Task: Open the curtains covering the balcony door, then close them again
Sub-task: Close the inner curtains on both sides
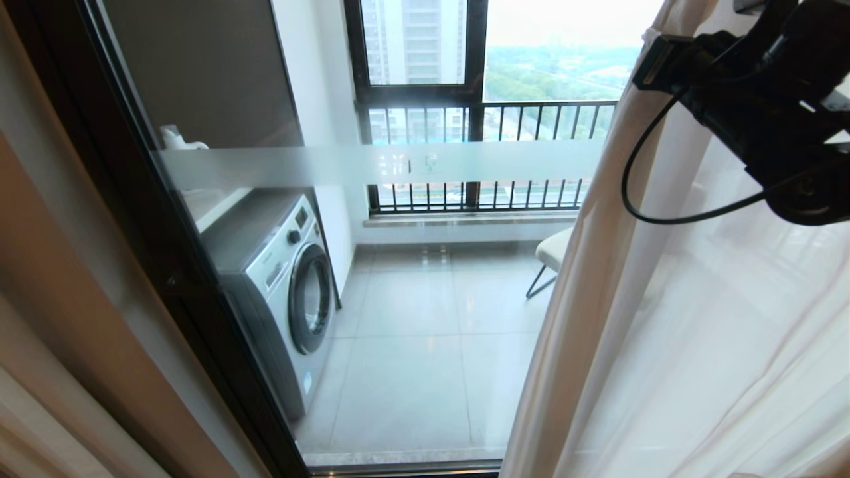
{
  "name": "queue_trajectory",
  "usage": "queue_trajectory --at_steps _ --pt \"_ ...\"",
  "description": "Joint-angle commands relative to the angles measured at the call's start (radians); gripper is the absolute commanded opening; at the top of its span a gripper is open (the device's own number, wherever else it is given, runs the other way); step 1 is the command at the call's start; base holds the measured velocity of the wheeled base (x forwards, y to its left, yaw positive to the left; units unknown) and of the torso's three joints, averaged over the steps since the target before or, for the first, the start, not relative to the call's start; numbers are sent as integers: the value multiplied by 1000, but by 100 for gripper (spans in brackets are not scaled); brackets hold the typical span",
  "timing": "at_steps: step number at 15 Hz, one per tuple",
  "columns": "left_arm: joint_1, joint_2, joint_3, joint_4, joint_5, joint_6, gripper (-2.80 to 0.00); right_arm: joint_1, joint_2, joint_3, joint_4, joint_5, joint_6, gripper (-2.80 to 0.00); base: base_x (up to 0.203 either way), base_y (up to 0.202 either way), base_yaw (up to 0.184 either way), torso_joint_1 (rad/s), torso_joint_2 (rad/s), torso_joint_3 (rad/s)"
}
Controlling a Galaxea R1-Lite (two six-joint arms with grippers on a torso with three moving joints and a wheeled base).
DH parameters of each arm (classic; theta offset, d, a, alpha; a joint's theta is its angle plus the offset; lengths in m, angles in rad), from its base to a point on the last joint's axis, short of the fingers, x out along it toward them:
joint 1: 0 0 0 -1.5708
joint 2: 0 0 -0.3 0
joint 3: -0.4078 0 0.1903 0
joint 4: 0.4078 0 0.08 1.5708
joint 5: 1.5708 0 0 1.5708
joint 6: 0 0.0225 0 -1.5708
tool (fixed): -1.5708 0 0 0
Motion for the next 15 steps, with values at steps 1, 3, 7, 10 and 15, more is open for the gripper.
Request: queue_trajectory --at_steps 1,3,7,10,15 --pt "1 0 0 -1 0 2 -280 3 2 0 -4 0 0 -280 0 108 1 -1 3 1" --pt "1 0 0 -1 0 2 -280 8 2 0 -4 0 0 -280 0 0 0 0 0 0" --pt "1 0 0 -2 0 0 -280 9 8 0 -4 0 0 -280 0 0 0 0 0 0" --pt "1 0 0 -2 0 0 -280 9 13 1 -4 0 0 -280 0 0 0 0 0 0" --pt "1 0 0 -2 0 0 -280 16 33 0 -9 -1 -19 -280 0 0 0 0 0 0"
